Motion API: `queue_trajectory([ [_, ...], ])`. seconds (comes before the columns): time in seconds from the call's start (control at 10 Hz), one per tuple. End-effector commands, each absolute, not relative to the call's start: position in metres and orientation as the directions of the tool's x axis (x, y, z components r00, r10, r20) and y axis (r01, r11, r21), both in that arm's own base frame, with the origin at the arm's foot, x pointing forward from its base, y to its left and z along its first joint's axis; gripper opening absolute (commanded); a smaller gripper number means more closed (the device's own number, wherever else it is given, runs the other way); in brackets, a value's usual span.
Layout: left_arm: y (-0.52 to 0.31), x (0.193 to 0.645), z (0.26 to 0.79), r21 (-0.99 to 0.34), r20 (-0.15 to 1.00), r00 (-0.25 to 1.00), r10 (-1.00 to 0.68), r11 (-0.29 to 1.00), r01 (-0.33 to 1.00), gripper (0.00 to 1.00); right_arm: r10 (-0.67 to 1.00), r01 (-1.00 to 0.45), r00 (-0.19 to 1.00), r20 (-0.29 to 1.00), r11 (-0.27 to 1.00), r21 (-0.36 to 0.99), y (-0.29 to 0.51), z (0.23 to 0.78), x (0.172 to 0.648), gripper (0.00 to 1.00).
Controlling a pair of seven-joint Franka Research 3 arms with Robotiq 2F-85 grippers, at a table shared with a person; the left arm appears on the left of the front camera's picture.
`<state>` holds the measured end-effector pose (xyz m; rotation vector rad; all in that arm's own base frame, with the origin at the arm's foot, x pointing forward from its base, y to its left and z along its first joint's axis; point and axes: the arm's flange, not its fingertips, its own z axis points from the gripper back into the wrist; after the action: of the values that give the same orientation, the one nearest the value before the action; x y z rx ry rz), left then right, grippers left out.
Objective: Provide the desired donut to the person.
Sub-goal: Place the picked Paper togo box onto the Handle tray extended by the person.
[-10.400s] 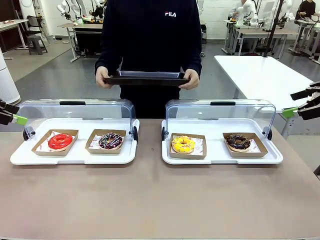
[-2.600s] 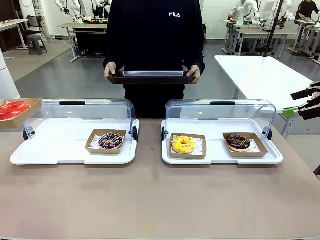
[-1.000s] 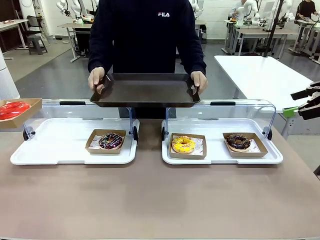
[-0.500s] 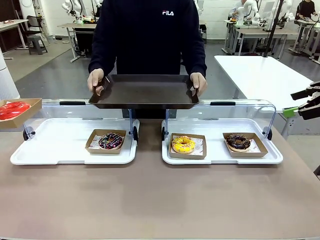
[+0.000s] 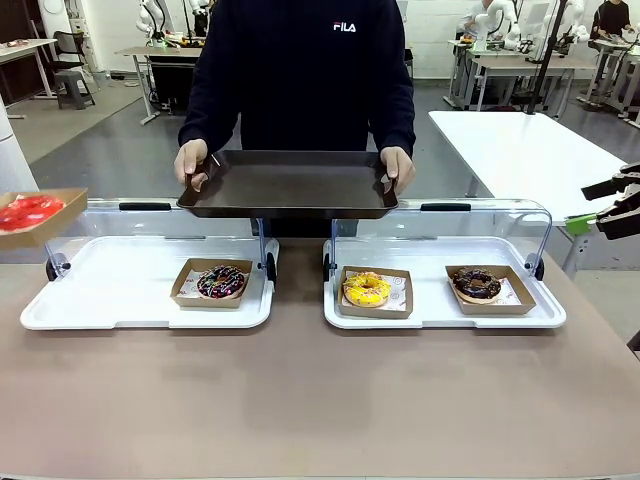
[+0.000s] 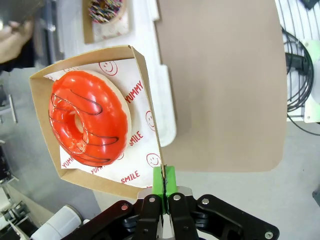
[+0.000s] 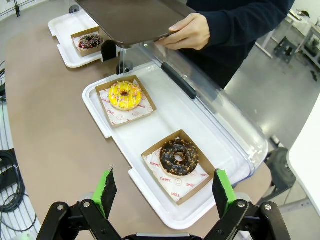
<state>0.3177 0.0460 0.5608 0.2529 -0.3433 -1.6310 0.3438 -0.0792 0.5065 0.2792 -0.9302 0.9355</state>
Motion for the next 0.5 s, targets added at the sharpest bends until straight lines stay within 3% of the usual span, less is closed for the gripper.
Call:
queue_trajectory([
  [0.0,-0.012,0.34,0.628,0.35,-0.003,-0.092,-0.996,-0.087,0.933,0.01,0.555,-0.794,0.242,0.796,0.585,-0.167,-0.079,0.504,0.345,1.0],
  [0.2,-0.07,0.358,0.668,0.336,0.003,-0.006,-1.0,-0.004,0.942,0.01,0.555,-0.794,0.242,0.796,0.585,-0.167,-0.079,0.504,0.345,1.0],
  [0.4,-0.133,0.391,0.674,0.307,0.031,0.003,-1.0,0.013,0.952,0.01,0.555,-0.794,0.242,0.796,0.585,-0.167,-0.079,0.504,0.345,1.0],
])
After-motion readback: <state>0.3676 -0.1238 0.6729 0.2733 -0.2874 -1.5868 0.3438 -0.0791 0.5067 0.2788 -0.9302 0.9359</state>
